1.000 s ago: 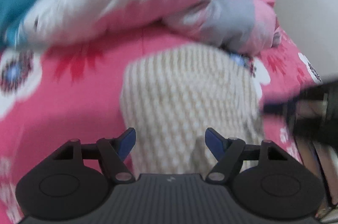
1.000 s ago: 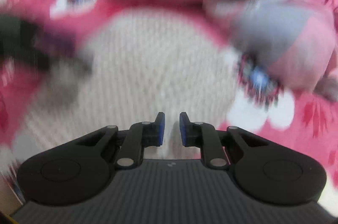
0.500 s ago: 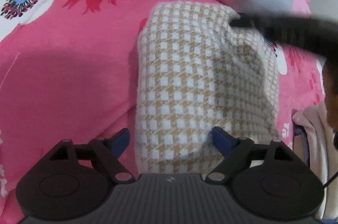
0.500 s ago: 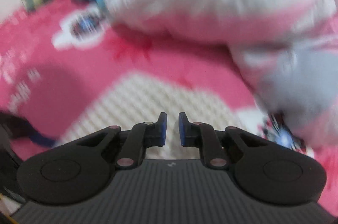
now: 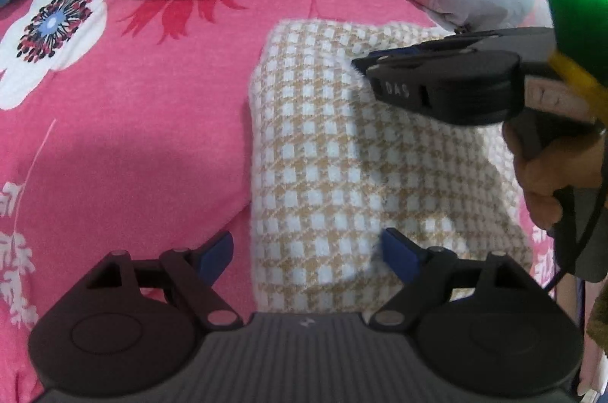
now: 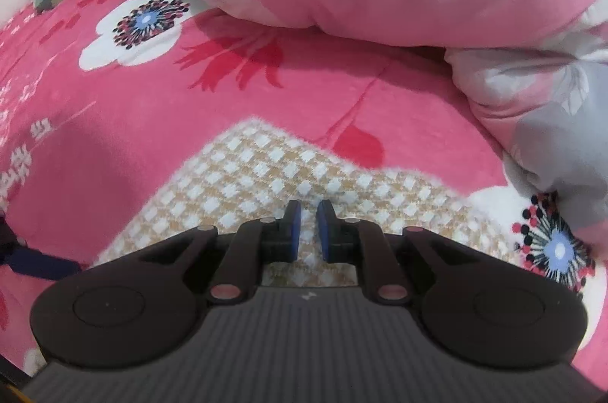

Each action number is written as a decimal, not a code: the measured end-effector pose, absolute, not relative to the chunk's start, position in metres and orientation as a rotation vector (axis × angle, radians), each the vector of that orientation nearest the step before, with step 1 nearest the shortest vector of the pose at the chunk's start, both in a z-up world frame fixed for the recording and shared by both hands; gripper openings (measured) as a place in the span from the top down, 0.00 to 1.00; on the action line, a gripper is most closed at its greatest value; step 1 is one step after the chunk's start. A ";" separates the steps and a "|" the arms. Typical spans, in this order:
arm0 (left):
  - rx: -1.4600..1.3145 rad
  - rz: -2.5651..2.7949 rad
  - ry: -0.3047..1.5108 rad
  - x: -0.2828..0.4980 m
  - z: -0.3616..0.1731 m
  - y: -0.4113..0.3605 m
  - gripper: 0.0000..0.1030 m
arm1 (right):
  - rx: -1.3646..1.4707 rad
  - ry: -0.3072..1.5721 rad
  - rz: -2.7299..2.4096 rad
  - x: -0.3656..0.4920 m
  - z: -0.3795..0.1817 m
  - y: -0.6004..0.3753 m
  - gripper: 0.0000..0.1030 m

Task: Fold clothes

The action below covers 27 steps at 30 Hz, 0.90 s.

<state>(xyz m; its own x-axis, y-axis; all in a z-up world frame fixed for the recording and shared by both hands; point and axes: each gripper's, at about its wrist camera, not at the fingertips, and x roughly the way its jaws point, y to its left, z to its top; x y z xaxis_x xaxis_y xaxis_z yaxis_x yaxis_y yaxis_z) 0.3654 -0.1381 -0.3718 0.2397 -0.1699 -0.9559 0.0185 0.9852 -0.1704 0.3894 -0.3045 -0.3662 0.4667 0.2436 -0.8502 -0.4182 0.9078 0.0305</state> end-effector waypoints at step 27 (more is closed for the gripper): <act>-0.135 -0.137 1.304 0.362 -0.372 -0.137 0.15 | 0.129 0.939 0.360 0.321 -0.305 -0.357 0.90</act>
<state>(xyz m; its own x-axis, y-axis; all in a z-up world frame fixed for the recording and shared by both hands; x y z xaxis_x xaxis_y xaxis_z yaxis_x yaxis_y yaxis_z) 0.3622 -0.1370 -0.3720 0.2575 -0.1772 -0.9499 0.0247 0.9839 -0.1768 0.3215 -0.3573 -0.3048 0.5363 0.3567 -0.7649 -0.2454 0.9330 0.2631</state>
